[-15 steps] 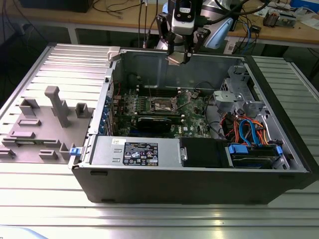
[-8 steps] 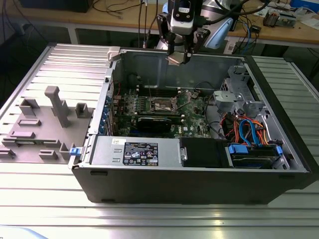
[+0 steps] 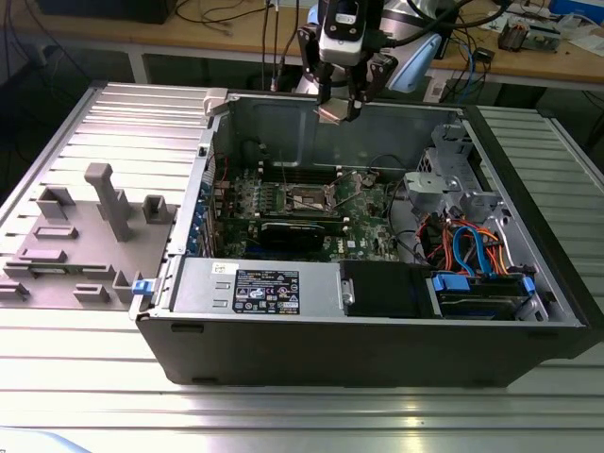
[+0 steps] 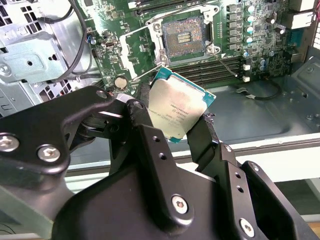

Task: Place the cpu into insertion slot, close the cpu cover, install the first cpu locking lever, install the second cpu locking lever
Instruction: 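Place the cpu into insertion slot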

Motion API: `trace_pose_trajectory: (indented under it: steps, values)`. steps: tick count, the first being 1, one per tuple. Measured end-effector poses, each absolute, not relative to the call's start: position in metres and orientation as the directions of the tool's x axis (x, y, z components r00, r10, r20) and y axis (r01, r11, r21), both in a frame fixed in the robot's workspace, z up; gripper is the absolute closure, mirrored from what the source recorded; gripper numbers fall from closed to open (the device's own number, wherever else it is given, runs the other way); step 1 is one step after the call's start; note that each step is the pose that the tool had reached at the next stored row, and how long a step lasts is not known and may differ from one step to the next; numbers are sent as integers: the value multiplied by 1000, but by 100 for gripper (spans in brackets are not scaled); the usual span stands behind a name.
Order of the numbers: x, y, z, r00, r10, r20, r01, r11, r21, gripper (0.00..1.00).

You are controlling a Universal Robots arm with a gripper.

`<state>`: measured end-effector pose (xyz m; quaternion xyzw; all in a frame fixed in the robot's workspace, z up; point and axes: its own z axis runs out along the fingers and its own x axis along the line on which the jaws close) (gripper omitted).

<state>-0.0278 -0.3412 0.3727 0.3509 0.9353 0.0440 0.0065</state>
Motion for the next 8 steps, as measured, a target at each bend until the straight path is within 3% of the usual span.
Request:
trace_pose_trajectory:
  steps: [8]
  values:
    - [-28,-341,373,-753,657,19,656,750,87,46]
